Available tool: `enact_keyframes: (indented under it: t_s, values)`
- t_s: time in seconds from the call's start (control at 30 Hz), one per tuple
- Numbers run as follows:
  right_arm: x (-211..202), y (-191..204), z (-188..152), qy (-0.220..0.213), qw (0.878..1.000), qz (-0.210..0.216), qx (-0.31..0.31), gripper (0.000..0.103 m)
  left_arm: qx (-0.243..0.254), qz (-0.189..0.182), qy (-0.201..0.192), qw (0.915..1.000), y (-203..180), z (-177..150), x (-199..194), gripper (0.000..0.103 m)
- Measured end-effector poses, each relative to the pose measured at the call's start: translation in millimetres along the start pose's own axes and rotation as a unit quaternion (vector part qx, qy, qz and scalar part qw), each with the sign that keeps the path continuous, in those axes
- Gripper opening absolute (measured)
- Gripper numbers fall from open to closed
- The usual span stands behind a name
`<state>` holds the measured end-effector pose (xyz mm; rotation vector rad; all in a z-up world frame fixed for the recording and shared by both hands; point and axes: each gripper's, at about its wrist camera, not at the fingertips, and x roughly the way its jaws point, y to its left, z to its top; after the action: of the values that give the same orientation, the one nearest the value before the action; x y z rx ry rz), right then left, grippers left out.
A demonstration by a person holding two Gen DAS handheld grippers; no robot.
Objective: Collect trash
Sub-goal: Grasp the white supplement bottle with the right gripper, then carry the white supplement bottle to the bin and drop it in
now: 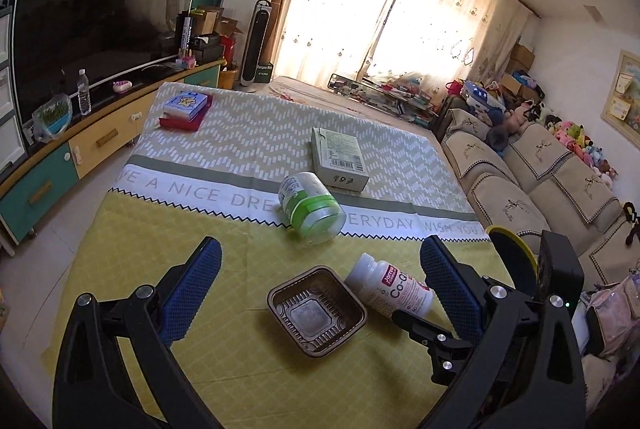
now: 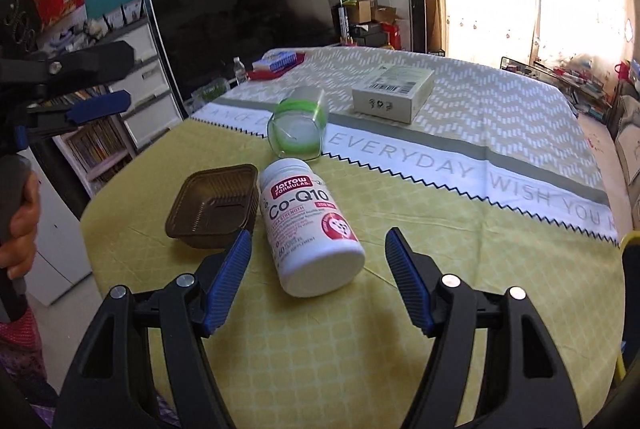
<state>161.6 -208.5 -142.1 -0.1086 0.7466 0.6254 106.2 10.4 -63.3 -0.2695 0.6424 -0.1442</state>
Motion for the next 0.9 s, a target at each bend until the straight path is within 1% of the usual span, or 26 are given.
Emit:
enact_keyframes:
  t_s: [0.1,0.2,0.23,0.3,0.33,0.73,0.8,0.9]
  values:
    - [11,1,3,0.018,1.000,0.005,0.000,0.066,-0.007,-0.005,0.007,0.9999,6,-3,3,0.098]
    - [18,2,3,0.024,1.000,0.013,0.004,0.065,-0.004,-0.008,0.015,0.9998,5,-6,8,0.098]
    - [18,1,3,0.023,1.000,0.016,0.007,0.058,-0.003,-0.008,0.017,0.9998,4,-6,10,0.098]
    - [19,0,3,0.021,0.999,0.024,0.013,0.046,-0.001,-0.009,0.020,0.9997,2,-7,14,0.098]
    - [18,-2,2,0.019,0.999,0.020,0.016,0.045,-0.001,-0.010,0.022,0.9997,1,-7,16,0.098]
    - [-23,-20,-1,-0.033,0.998,0.014,0.058,0.044,0.011,-0.008,0.026,0.9996,-8,-8,23,0.098]
    - [-30,-28,-3,-0.041,0.997,0.007,0.068,0.044,0.014,-0.007,0.027,0.9995,-11,-9,24,0.098]
    - [-47,-49,-7,-0.059,0.994,-0.019,0.092,0.044,0.018,-0.007,0.028,0.9994,-14,-10,24,0.098]
